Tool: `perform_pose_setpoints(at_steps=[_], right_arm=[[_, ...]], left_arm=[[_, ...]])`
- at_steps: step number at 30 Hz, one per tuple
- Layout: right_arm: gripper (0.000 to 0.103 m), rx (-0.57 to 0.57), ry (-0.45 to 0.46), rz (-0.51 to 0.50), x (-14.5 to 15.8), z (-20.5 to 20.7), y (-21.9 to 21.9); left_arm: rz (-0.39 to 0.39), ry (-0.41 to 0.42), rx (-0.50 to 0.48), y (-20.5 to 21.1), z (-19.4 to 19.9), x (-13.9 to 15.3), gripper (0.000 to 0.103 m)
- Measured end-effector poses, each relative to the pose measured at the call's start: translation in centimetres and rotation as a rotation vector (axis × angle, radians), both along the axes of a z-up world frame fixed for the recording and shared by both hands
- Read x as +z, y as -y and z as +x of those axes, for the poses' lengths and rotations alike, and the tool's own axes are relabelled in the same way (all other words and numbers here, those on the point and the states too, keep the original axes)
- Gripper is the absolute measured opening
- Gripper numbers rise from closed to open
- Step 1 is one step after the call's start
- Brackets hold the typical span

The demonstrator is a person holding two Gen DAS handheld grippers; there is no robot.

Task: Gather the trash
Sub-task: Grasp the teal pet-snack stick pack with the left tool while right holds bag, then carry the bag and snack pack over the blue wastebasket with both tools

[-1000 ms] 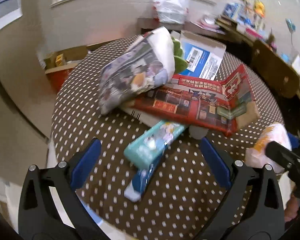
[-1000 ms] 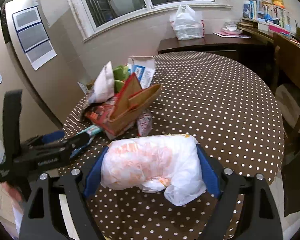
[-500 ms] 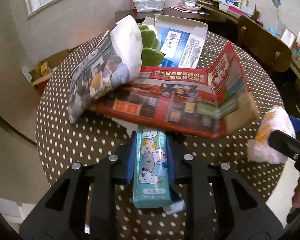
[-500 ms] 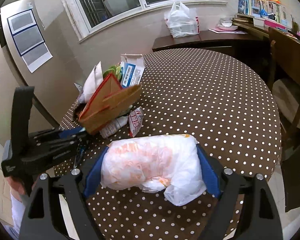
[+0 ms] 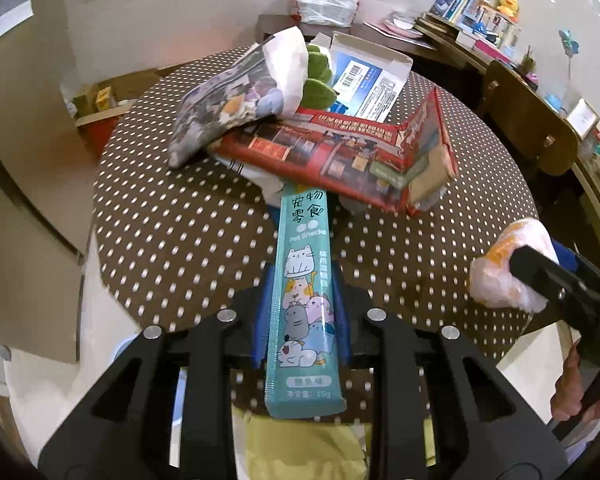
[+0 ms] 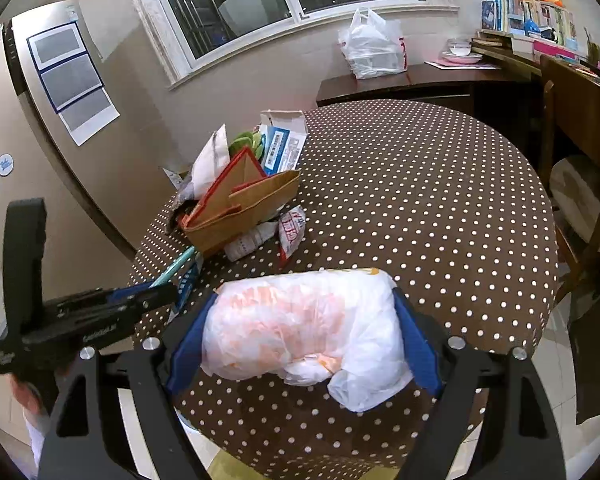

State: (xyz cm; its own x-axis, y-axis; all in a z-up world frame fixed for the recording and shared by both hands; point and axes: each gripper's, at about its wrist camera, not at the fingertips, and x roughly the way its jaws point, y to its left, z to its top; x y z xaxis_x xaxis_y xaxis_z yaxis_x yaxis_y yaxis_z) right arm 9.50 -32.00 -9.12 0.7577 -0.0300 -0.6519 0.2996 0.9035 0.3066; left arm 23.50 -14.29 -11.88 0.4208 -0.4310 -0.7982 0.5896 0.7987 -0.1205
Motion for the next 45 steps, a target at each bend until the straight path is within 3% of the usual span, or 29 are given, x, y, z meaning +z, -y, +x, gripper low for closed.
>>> perform_pose_setpoints(at_steps=[6, 16, 23, 29, 37, 45], right_arm=[[0.082, 0.019, 0.010, 0.000, 0.3, -0.7, -0.9], [0.082, 0.090, 0.021, -0.018, 1.2, 0.3, -3.6], [0.082, 0.240, 0.041, -0.035, 2.2, 2.8, -8.3], [0.082, 0.392, 0.042, -0.054, 2.4, 5.3, -14.1], [0.082, 0.563, -0.007, -0.059, 0.9, 8.1, -21.7], [0.082, 0.659, -0.071, -0.079, -1.0, 10.9, -27.2]], left_arm=[[-0.028, -0.028, 0.040, -1.9, -1.9, -0.4, 0.027], [-0.080, 0.012, 0.107, -5.8, -4.2, 1.0, 0.027], [-0.120, 0.049, 0.208, -10.8, -4.8, 2.3, 0.027], [-0.109, 0.076, 0.330, -15.8, -5.0, 2.7, 0.027], [-0.075, 0.047, 0.483, -22.0, -4.8, 1.1, 0.027], [-0.035, -0.028, 0.593, -26.7, -3.2, -2.4, 0.027]])
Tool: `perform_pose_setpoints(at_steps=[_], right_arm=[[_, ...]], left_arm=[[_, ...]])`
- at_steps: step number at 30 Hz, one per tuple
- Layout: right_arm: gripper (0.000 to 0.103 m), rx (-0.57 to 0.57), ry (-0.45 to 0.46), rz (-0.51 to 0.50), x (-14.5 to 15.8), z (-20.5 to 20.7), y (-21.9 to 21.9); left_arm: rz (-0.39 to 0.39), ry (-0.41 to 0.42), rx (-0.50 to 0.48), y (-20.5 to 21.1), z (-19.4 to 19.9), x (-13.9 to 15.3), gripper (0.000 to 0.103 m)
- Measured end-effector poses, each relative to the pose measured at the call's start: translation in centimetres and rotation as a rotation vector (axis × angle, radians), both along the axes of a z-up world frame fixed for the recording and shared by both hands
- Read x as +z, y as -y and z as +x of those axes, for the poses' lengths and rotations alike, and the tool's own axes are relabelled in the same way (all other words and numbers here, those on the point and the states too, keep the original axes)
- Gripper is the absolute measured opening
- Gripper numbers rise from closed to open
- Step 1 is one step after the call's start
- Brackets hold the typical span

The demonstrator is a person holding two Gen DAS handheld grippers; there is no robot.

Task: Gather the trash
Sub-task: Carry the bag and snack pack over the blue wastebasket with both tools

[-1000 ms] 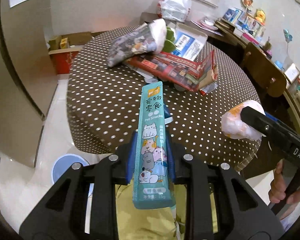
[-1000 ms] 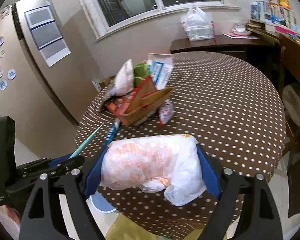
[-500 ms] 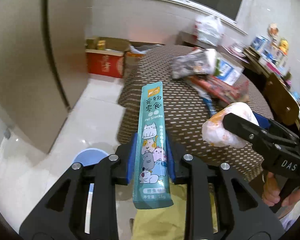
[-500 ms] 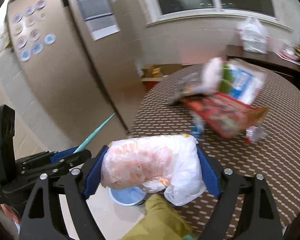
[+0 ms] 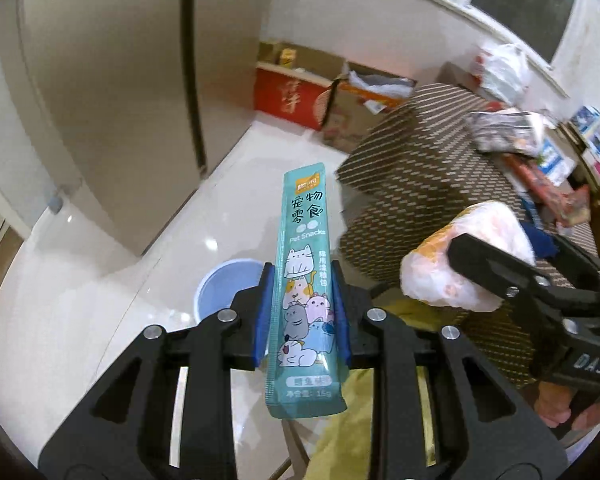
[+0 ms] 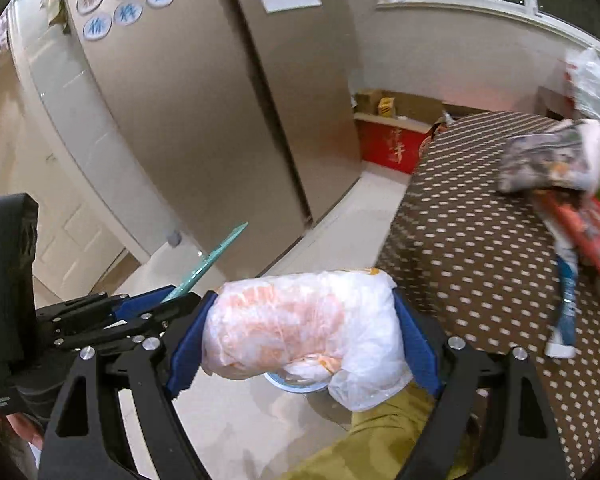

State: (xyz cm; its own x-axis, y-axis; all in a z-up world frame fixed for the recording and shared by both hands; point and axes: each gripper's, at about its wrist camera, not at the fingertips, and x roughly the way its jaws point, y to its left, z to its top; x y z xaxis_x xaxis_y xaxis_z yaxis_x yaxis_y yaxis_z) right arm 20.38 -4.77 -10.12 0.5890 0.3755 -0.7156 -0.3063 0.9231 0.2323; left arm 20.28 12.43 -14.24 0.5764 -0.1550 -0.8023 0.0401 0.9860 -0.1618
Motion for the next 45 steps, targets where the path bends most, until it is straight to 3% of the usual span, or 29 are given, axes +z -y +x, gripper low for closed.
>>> perform_pose_setpoints(at_steps=[4, 5, 6, 7, 20, 29, 32, 39, 45], right_arm=[[0.082, 0.023, -0.025, -0.024, -1.1, 1.6, -1.9], [0.082, 0.023, -0.031, -0.029, -1.2, 1.8, -2.2], [0.082, 0.021, -0.037, -0.033, -1.5, 2.1, -2.4], [0.082, 0.017, -0.047, -0.038, -1.8, 2.4, -2.6], [0.082, 0.026, -0.126, -0.099, -5.7, 4.8, -4.7], [0.086, 0.104, -0.153, -0.129, -5.8, 7.3, -9.2], [0.089, 0.132, -0.166, -0.087, -5.7, 7.2, -9.6], [0.091, 0.150, -0.177, -0.109, -6.2, 8.0, -11.1], [0.091, 0.196, -0.173, -0.188, -7.3, 8.9, -13.4]], left_arm=[[-0.006, -0.058, 0.056, -2.0, 1.3, -2.1, 0.028], [-0.011, -0.077, 0.079, -2.6, 1.8, -2.7, 0.037], [-0.014, -0.090, 0.088, -3.0, 2.3, -3.1, 0.062], [-0.021, -0.105, 0.107, -3.8, 3.0, -3.8, 0.064], [0.003, -0.150, 0.203, -7.4, 2.6, -5.8, 0.064], [0.016, -0.136, 0.263, -9.0, 0.9, -5.5, 0.064], [0.001, -0.122, 0.270, -9.2, 0.1, -5.2, 0.064], [0.001, -0.116, 0.271, -9.0, -0.4, -4.9, 0.064], [0.011, -0.104, 0.289, -9.4, -0.4, -4.6, 0.064]])
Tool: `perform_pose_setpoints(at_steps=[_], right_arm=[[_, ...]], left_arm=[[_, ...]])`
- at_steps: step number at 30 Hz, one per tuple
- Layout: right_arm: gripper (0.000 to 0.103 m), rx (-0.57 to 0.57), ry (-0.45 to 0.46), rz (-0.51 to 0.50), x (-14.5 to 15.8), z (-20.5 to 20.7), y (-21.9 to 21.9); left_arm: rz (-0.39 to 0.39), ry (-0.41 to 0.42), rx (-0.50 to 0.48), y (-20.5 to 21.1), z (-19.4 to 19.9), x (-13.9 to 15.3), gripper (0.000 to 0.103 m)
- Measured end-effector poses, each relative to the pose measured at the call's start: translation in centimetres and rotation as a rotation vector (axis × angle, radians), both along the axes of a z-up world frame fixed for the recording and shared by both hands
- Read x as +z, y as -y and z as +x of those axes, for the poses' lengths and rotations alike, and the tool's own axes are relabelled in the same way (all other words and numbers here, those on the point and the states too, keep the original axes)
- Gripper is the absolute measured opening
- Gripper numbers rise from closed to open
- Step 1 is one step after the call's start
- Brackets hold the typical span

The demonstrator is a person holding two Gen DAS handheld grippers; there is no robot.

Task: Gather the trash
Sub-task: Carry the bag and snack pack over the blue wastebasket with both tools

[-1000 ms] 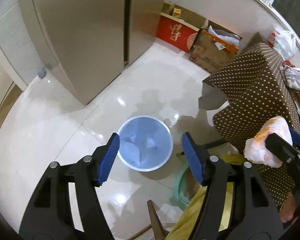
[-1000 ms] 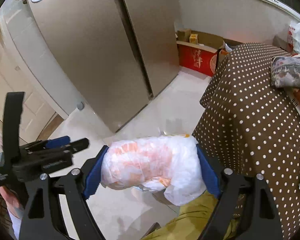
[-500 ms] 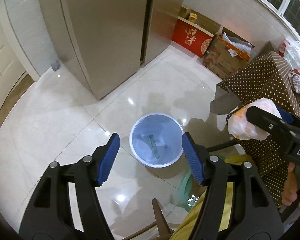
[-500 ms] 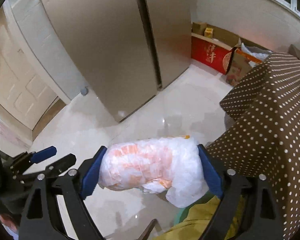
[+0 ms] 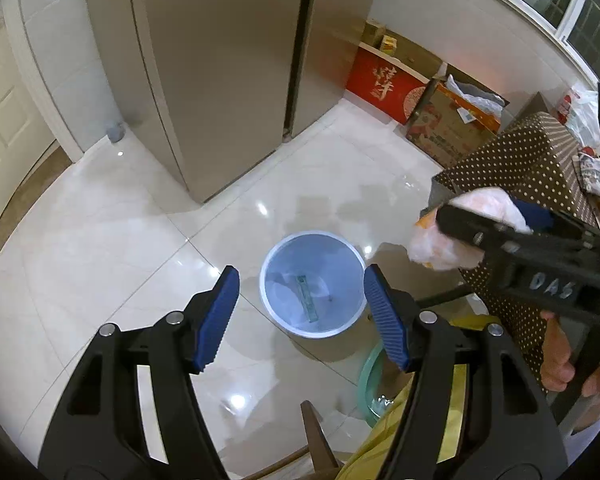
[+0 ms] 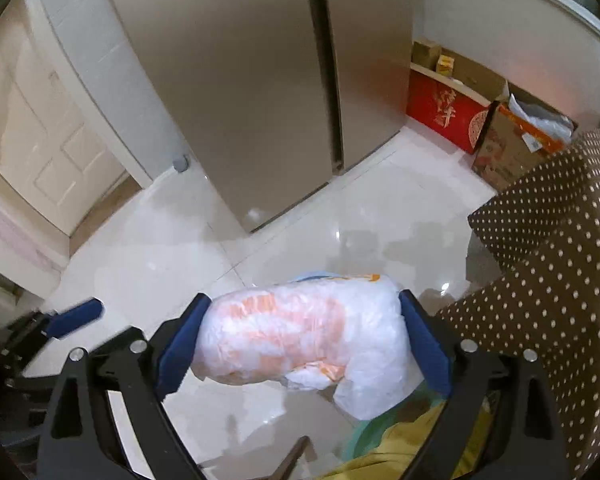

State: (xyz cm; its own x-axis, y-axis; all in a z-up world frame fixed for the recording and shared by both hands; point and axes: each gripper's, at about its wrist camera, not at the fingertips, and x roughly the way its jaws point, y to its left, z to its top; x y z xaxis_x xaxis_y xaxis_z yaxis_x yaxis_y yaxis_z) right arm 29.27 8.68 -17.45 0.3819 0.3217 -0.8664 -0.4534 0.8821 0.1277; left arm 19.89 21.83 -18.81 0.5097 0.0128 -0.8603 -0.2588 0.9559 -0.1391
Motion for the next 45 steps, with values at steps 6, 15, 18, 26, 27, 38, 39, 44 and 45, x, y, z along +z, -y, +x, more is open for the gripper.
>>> perform_pose_setpoints(at_steps=[6, 15, 18, 26, 27, 38, 39, 44, 45], right_arm=[[0.091, -0.011, -0.072, 0.003, -1.8, 0.7, -0.4], [0.091, -0.040, -0.172, -0.048, -5.1, 1.9, -1.8], [0.090, -0.018, -0.196, -0.008, -5.7, 2.1, -2.1], [0.074, -0.031, -0.226, 0.051, -6.5, 2.5, -1.7], [0.075, -0.021, -0.215, 0.041, -6.5, 2.5, -1.8], [0.089, -0.030, -0.234, -0.060, -8.1, 3.4, -2.3], [0.089, -0.022, -0.250, -0.035, -8.0, 3.2, -2.2], [0.089, -0.046, -0.279, -0.070, -8.4, 3.4, -2.0], [0.089, -0.048, -0.298, -0.039, -8.2, 3.2, -1.8]], left_arm=[[0.015, 0.006, 0.008, -0.6, 0.3, 0.2, 0.064], [0.011, -0.013, 0.014, -0.9, 0.6, -0.7, 0.066], [0.010, -0.023, 0.020, -1.1, 0.9, -0.9, 0.066], [0.006, -0.031, 0.033, -1.4, 1.1, -1.3, 0.066], [0.006, -0.033, 0.035, -1.4, 1.1, -1.4, 0.066], [0.006, -0.044, 0.027, -1.4, 1.2, -1.8, 0.066], [0.005, -0.043, 0.029, -1.5, 1.2, -1.8, 0.066], [0.008, -0.057, 0.047, -1.7, 1.5, -2.0, 0.066], [0.008, -0.051, 0.045, -1.7, 1.4, -2.0, 0.066]])
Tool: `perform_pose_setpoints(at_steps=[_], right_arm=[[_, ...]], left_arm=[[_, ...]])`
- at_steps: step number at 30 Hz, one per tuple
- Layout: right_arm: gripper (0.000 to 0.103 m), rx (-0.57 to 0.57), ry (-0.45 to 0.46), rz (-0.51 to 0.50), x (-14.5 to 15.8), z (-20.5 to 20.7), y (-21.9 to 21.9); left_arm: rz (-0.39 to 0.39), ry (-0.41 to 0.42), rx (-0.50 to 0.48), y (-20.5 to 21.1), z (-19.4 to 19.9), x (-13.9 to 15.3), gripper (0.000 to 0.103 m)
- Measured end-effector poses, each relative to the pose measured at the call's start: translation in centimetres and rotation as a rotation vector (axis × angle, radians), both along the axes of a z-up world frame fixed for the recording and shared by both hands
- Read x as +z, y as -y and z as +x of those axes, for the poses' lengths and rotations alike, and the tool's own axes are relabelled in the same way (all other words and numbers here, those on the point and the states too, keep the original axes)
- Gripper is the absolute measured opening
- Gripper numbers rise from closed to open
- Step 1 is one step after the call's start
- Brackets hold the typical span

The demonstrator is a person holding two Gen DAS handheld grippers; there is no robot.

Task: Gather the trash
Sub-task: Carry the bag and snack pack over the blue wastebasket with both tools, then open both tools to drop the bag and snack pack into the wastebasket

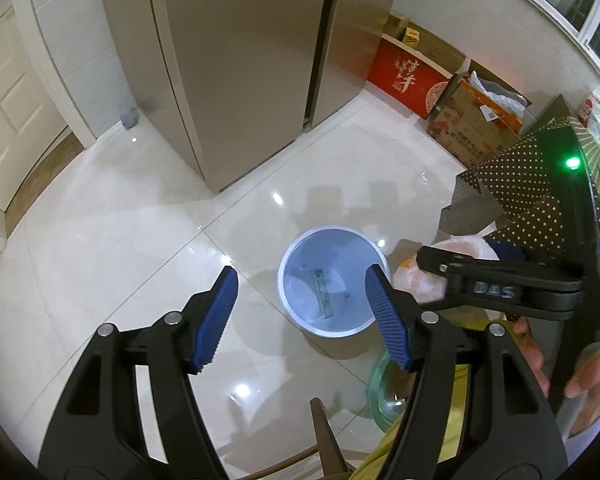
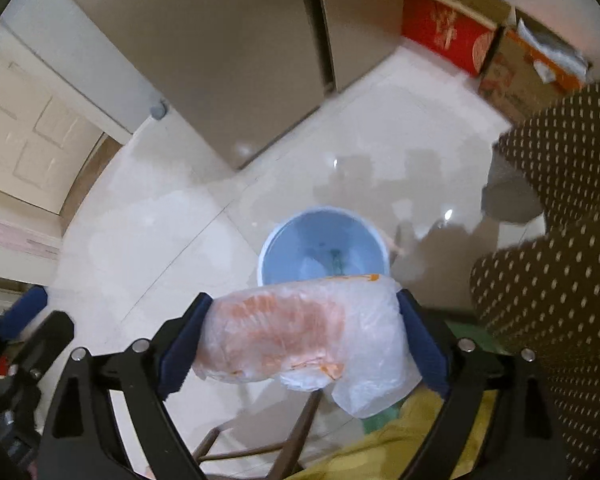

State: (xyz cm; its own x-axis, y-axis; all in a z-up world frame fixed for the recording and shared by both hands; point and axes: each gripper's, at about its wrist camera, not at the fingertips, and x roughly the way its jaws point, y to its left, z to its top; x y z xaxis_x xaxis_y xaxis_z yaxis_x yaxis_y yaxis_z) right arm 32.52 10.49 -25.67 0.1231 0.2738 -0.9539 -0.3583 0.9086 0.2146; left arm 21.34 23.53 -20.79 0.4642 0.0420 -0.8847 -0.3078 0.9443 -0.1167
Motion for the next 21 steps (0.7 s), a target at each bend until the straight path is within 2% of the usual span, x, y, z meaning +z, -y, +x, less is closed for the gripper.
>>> perform_pose_setpoints(at_steps=[1, 2, 4, 5, 7, 10, 12, 14, 17, 21], right_arm=[[0.089, -0.005, -0.008, 0.068, 0.6, -0.2, 0.3], [0.089, 0.008, 0.051, 0.060, 1.3, -0.2, -0.2], [0.089, 0.014, 0.074, 0.019, 1.1, 0.0, -0.5], [0.086, 0.004, 0.065, -0.041, 0.5, 0.3, -0.7], [0.082, -0.011, 0.037, 0.048, 0.1, 0.5, -0.3], [0.071, -0.015, 0.041, -0.027, -1.2, 0.7, -0.5], [0.069, -0.023, 0.009, -0.013, -2.0, 0.9, -0.2], [0.069, -0.018, 0.008, -0.013, -2.2, 0.9, -0.3], [0.078, -0.007, 0.011, -0.005, -2.0, 1.1, -0.4], [0.083, -0.045, -0.054, 0.042, -1.9, 1.4, 0.2]], left_arm=[[0.000, 0.003, -0.002, 0.0, 0.0, 0.0, 0.066], [-0.001, 0.003, -0.002, 0.0, 0.0, 0.0, 0.066], [-0.001, -0.008, 0.007, -0.2, 0.1, -0.3, 0.066], [-0.001, -0.012, 0.011, -0.3, 0.1, -0.3, 0.066], [-0.005, 0.001, 0.003, -0.2, 0.0, -0.3, 0.066], [-0.017, -0.010, -0.001, -0.1, 0.1, -0.8, 0.067], [-0.017, -0.017, -0.008, 0.1, 0.2, -1.0, 0.067], [-0.040, -0.013, -0.046, 0.6, 0.4, -1.5, 0.067], [-0.082, -0.023, -0.100, 1.5, 0.9, -2.4, 0.070], [-0.127, -0.030, -0.179, 3.4, 1.5, -3.6, 0.072]])
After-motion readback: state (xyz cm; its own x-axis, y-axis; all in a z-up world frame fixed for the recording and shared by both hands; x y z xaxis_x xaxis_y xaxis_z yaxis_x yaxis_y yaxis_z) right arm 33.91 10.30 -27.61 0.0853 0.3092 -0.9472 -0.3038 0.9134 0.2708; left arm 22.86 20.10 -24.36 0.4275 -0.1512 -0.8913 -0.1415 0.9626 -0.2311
